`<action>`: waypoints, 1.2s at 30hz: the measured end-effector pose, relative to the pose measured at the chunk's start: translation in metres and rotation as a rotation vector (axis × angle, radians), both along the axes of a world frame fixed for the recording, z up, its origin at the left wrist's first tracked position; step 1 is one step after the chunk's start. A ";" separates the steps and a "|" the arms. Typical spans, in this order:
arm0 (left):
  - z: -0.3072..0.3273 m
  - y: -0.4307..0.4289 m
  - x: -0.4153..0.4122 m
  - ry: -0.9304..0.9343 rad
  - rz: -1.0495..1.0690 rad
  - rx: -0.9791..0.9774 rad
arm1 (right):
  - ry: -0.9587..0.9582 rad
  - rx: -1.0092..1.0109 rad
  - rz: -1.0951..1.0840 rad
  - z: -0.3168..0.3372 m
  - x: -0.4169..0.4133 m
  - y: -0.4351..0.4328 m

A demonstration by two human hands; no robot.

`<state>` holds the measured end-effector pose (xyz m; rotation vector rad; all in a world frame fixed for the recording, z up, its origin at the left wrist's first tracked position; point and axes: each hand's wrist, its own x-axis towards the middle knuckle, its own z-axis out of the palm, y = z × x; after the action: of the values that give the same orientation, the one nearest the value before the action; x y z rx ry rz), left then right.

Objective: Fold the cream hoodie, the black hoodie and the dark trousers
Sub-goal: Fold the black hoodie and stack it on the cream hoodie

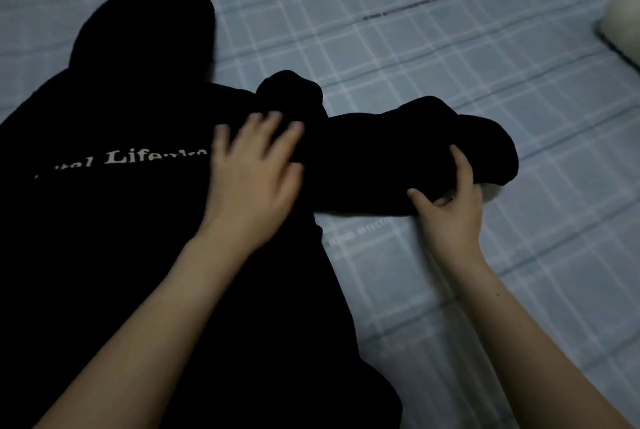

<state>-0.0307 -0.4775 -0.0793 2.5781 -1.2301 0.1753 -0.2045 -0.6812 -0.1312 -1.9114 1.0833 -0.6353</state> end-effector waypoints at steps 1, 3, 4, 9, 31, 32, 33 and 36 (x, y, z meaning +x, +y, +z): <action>0.001 -0.020 -0.014 0.036 -0.107 0.023 | -0.036 0.004 0.011 0.002 0.001 -0.001; -0.006 -0.056 -0.039 0.149 -0.221 0.117 | -0.086 -0.032 0.014 0.016 -0.001 -0.011; -0.011 -0.068 -0.046 0.197 -0.218 0.151 | -0.114 -0.079 0.010 0.028 -0.006 -0.021; -0.030 -0.109 -0.073 0.197 -0.216 0.154 | -0.151 -0.178 -0.036 0.053 -0.044 -0.078; -0.068 -0.196 -0.142 0.159 -0.182 0.260 | -0.386 0.399 -0.156 0.009 -0.121 -0.167; -0.066 -0.200 -0.142 0.172 -0.169 0.246 | -0.409 0.397 -0.186 0.009 -0.122 -0.173; -0.062 -0.205 -0.142 0.185 -0.161 0.224 | -0.424 0.391 -0.217 0.011 -0.123 -0.180; -0.049 -0.232 -0.147 0.172 -0.188 0.144 | -0.451 0.355 -0.245 0.022 -0.126 -0.194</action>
<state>-0.1773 -0.7094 -0.1282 2.5130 -1.4553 -0.1761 -0.3310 -0.8748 -0.1091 -1.2639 1.0556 -0.8931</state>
